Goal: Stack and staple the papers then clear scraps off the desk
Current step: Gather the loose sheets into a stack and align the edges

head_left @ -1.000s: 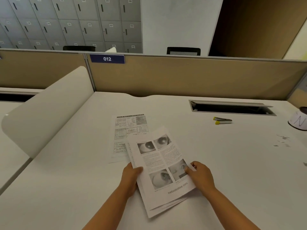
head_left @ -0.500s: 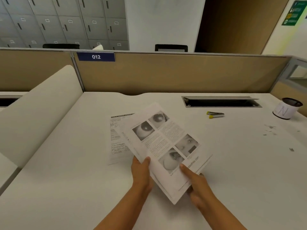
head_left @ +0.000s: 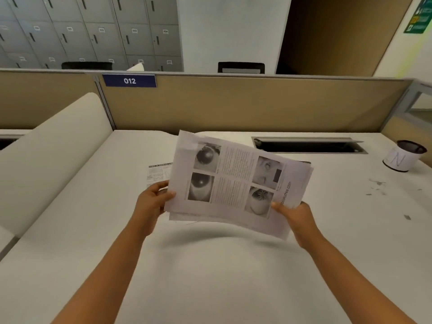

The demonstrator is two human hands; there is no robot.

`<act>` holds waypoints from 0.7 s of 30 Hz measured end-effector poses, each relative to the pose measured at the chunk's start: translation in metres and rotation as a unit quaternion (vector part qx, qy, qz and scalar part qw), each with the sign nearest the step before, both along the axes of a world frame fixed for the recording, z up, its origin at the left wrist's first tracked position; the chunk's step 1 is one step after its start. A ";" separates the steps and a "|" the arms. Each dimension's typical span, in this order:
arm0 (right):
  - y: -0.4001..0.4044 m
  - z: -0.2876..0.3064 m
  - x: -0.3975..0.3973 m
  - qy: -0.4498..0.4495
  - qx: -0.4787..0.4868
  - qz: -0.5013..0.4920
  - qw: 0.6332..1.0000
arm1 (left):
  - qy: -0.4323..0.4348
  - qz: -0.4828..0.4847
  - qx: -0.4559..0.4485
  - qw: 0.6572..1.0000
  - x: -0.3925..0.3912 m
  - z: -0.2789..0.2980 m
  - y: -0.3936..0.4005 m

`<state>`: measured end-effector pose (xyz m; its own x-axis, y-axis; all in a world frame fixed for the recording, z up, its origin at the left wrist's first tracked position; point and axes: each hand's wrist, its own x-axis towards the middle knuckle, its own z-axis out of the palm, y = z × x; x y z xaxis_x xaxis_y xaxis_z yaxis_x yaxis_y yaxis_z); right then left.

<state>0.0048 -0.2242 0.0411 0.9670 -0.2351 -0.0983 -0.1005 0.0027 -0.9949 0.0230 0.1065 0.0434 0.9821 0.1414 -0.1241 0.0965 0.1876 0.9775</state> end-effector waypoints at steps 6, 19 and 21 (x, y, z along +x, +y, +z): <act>-0.014 0.011 0.020 -0.044 -0.002 0.089 0.995 | -0.053 -0.028 0.098 0.993 -0.007 0.014 -0.005; -0.018 -0.010 0.032 -0.038 -0.013 0.144 0.989 | -0.006 0.004 0.067 0.998 -0.027 -0.023 -0.018; -0.022 -0.007 0.034 -0.048 -0.004 0.151 0.987 | -0.024 0.009 0.064 0.998 -0.028 -0.022 -0.018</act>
